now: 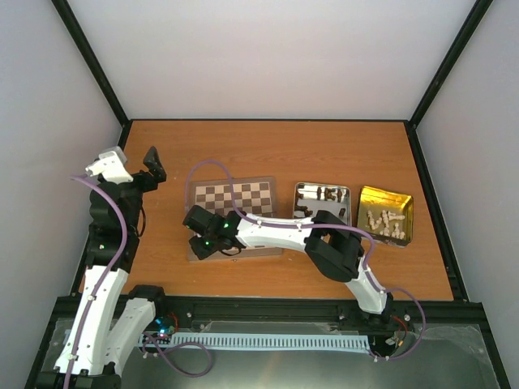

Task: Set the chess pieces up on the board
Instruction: Place the chess piece on the chessboard, then pick up the chess piece from the storage box.

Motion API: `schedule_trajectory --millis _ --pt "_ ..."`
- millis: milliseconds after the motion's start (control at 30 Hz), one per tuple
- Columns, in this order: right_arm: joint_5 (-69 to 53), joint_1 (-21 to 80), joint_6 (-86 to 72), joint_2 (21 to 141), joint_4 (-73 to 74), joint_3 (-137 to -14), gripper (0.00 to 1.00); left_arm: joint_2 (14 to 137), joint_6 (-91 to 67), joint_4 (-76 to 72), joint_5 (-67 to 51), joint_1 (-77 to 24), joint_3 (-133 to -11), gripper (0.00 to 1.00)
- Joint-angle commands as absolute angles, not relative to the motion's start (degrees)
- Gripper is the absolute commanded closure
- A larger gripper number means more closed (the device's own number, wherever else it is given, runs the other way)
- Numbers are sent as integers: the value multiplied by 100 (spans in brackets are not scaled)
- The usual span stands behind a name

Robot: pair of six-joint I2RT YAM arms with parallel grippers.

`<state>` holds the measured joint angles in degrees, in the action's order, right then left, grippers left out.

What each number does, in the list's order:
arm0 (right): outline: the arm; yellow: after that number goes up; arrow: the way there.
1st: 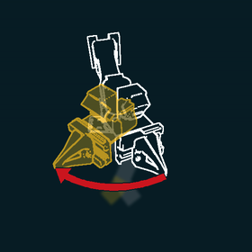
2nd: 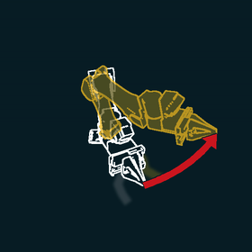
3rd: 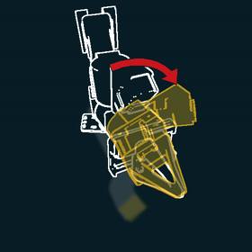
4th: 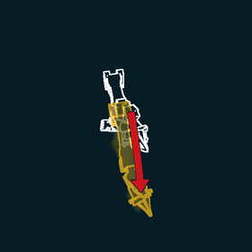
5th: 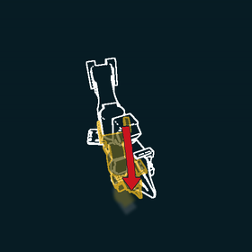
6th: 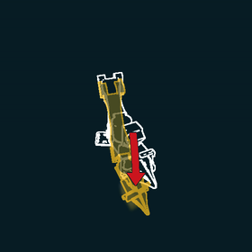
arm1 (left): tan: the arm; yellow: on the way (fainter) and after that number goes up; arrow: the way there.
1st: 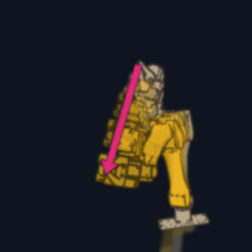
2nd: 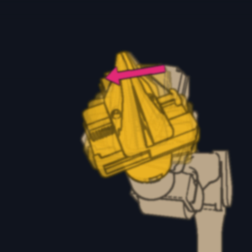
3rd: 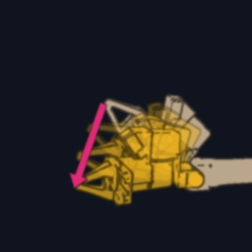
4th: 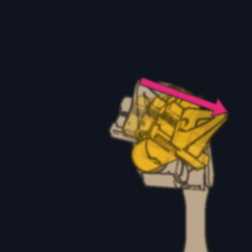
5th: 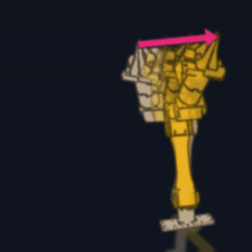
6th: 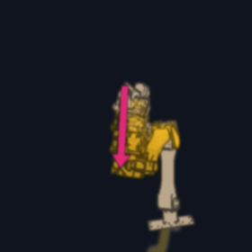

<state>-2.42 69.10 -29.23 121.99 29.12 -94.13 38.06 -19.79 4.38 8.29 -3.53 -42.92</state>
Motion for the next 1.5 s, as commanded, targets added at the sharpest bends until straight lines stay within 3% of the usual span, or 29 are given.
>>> schedule_trajectory --millis 0,167,500,733,933,1200,1467 --pt "-207 6948 -2927 12363 3008 -9517 77 3753 -1995 450 888 -300 -4350 0" --pt "-162 6953 -2909 12459 2991 -9601 82 3762 -1982 461 909 -299 -4345 0" --pt "60 6947 -2830 12630 3027 -9809 83 3777 -1980 461 915 -304 -4342 0" --pt "-115 6952 -2869 12400 3087 -9793 69 3778 -1978 461 908 -304 -4350 0" --pt "-43 6913 -2936 11845 3066 -9653 64 3764 -1978 458 907 -305 -4342 0" --pt "890 6223 -3653 10312 2836 -8068 64 3735 -1978 469 914 -300 -4349 0" --pt "1995 4313 -4155 8504 3129 -6098 64 3768 -1971 443 803 -300 -4345 0"
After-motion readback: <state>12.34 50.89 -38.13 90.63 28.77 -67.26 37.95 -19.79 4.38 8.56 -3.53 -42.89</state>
